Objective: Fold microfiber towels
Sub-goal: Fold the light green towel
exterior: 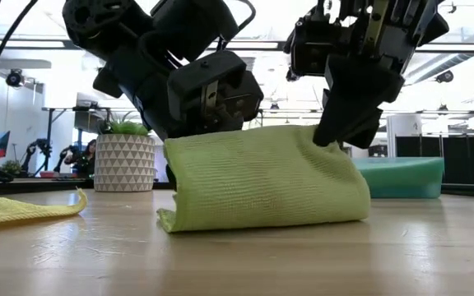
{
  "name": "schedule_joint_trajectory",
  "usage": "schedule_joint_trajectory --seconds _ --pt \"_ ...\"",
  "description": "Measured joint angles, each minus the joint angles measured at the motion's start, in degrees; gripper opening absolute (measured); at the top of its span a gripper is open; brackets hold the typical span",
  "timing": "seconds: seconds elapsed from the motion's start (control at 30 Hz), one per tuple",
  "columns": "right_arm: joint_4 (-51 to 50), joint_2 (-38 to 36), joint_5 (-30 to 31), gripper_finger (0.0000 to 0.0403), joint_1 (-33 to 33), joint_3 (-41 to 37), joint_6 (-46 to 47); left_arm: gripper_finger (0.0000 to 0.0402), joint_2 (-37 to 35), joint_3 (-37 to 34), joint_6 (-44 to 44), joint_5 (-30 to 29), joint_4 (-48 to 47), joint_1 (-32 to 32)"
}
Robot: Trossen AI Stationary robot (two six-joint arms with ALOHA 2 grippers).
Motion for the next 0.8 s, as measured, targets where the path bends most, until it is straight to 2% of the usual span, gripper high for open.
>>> schedule_joint_trajectory --seconds 0.37,0.8 --pt "0.71 5.01 -0.02 0.0011 -0.2 -0.07 -0.04 0.0 0.02 -0.02 0.05 0.74 0.39 0.07" --pt "1.11 4.35 2.84 0.0011 -0.93 -0.07 -0.41 0.0 0.02 -0.04 0.06 1.35 0.46 0.07"
